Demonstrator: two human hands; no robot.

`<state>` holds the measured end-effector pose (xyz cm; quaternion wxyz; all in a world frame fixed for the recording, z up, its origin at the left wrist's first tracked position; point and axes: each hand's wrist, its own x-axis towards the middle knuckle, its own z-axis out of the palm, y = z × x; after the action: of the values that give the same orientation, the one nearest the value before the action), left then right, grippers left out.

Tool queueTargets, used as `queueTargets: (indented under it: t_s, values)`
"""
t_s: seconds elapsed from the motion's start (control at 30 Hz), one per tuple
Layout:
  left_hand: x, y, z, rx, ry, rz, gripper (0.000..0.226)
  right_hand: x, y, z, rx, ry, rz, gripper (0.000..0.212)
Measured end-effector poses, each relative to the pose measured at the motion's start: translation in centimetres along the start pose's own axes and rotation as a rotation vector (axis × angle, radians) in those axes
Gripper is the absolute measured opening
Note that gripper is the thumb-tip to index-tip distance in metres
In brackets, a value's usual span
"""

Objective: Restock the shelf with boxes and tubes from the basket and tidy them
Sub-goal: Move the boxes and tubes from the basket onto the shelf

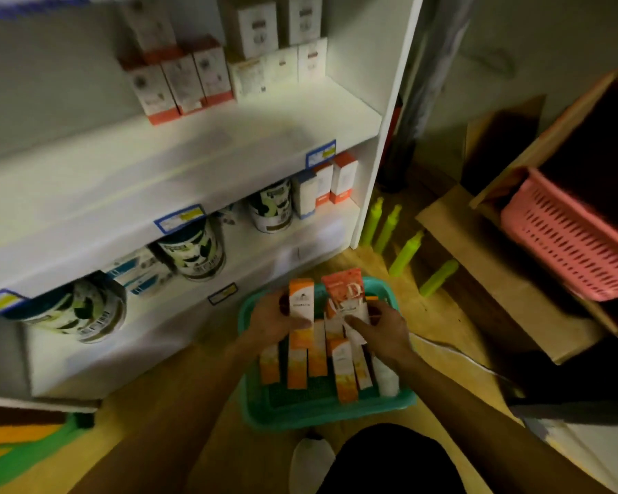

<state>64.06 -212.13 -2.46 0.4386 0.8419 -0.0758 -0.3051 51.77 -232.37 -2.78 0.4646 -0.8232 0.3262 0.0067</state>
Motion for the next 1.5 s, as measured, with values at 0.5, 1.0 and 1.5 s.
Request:
queueTargets:
  t_s: [0.5,1.0,1.5]
  values:
    - [-12.6,16.8,-15.9,0.019,0.293,0.444,0.051,-6.8,-23.1,-7.2,0.349,0.078,-0.383,0.041]
    - [-22.9,29.5,-31.5,0.071,0.720,0.579,0.060,-11.9,-42.7,-11.3,0.395,0.090,-0.638,0.045]
    - [-16.9,31.7,-36.1,0.010,0.813,0.509,0.061,-4.9,-52.1,-7.5,0.302,0.174,-0.623,0.037]
